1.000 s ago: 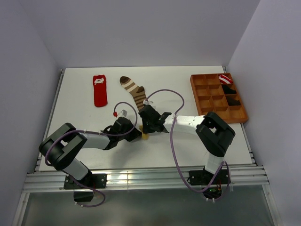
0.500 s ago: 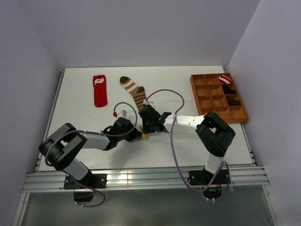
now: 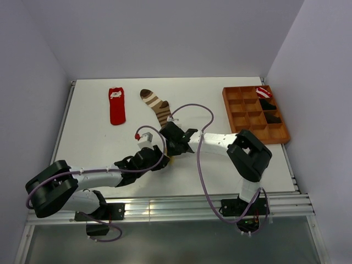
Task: Roll the socks
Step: Roll the sock at the center of the board, then pick up the sock at the center of the board, then place the sock in the storage box.
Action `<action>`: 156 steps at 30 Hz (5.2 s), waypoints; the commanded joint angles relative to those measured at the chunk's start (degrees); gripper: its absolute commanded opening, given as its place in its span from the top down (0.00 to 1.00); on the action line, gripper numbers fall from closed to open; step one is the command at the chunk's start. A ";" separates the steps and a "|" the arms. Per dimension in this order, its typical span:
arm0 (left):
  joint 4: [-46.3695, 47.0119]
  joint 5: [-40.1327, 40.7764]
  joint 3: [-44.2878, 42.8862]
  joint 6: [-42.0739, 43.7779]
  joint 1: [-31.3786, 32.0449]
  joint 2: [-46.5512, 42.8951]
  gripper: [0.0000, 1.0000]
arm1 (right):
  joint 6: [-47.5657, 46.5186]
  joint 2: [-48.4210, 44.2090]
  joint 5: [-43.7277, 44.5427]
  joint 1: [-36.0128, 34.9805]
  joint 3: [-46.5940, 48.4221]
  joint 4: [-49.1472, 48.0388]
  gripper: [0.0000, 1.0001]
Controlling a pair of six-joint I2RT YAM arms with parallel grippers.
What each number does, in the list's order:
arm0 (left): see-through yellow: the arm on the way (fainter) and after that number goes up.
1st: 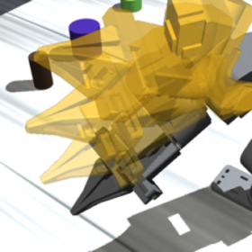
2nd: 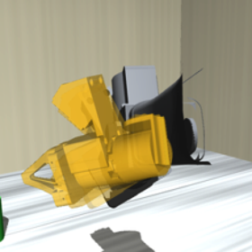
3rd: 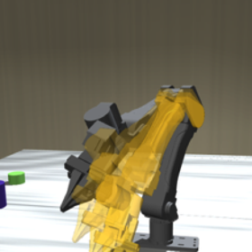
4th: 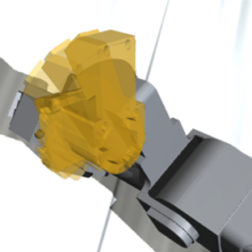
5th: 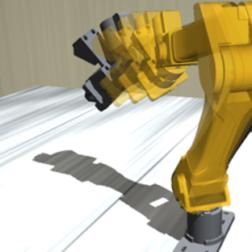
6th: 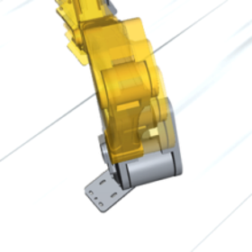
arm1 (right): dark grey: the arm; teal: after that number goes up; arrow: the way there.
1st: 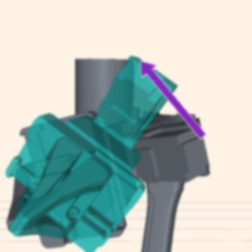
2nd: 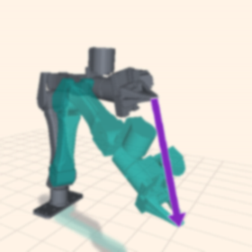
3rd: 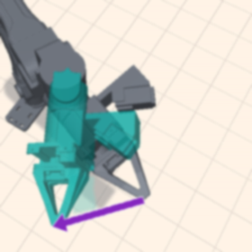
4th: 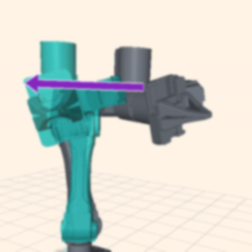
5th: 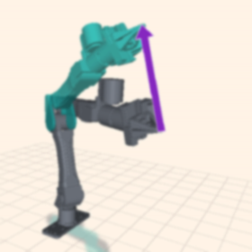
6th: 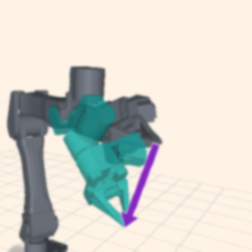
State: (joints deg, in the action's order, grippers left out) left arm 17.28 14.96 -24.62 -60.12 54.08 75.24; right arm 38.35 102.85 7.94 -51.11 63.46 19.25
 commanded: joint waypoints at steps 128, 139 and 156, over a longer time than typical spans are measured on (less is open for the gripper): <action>-40.39 5.95 -31.10 32.43 -39.58 -15.30 0.01 | -0.82 -4.59 0.31 70.36 22.41 20.13 1.00; -39.87 6.40 -30.22 32.26 -39.41 -15.56 0.01 | 5.51 -7.57 4.45 76.69 12.04 16.62 1.00; -38.64 4.20 -29.52 32.17 -39.50 -14.60 0.01 | 3.24 -11.71 2.35 80.21 3.69 9.32 1.00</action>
State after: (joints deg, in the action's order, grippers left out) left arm -23.42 20.21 -54.33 -29.12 14.70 61.17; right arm 42.61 94.28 12.03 28.97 67.72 32.60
